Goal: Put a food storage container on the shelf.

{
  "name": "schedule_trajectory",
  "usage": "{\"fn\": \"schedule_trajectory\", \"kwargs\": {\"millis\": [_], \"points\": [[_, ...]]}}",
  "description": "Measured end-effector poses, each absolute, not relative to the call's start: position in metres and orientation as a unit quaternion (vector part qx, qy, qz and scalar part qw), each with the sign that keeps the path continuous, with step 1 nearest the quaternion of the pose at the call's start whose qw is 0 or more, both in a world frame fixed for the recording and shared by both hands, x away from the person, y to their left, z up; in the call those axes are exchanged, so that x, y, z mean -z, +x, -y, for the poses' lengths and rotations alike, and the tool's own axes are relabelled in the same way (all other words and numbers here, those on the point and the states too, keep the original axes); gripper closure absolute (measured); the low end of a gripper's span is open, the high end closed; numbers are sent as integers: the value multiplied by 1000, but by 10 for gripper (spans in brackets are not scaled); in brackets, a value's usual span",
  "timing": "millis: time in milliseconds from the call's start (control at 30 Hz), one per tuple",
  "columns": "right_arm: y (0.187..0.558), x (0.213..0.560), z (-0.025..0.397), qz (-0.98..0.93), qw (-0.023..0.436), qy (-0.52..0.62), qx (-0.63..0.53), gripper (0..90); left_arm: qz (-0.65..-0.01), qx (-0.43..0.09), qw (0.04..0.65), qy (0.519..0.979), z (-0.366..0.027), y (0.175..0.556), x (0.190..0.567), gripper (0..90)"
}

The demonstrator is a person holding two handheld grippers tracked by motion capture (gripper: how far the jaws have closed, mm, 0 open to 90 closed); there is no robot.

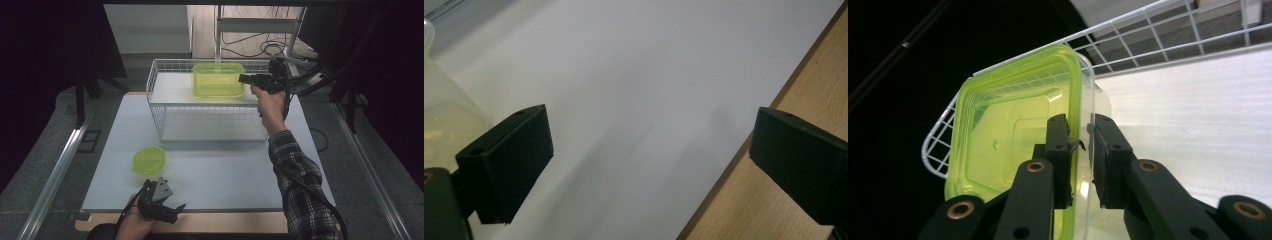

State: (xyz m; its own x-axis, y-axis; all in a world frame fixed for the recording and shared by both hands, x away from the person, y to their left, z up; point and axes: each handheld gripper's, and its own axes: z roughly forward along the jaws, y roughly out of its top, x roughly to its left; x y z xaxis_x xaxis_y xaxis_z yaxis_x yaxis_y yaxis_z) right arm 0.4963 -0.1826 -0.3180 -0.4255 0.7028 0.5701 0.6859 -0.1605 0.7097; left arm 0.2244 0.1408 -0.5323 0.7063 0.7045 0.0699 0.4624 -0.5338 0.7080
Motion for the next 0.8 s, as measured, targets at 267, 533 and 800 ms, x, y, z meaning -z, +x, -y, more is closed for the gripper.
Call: {"fn": "schedule_trajectory", "kwargs": {"millis": [267, 533, 800], "points": [[502, 319, 178, -665, 43, 537, -517, 716, -340, -176, 340, 859, -140, 225, 533, 35], [508, 319, 175, -677, 59, 534, -504, 690, -339, -176, 338, 860, -140, 225, 534, 35], [511, 320, 173, -683, 78, 534, -492, 568, -339, -175, 337, 861, -139, 225, 534, 36]]}}
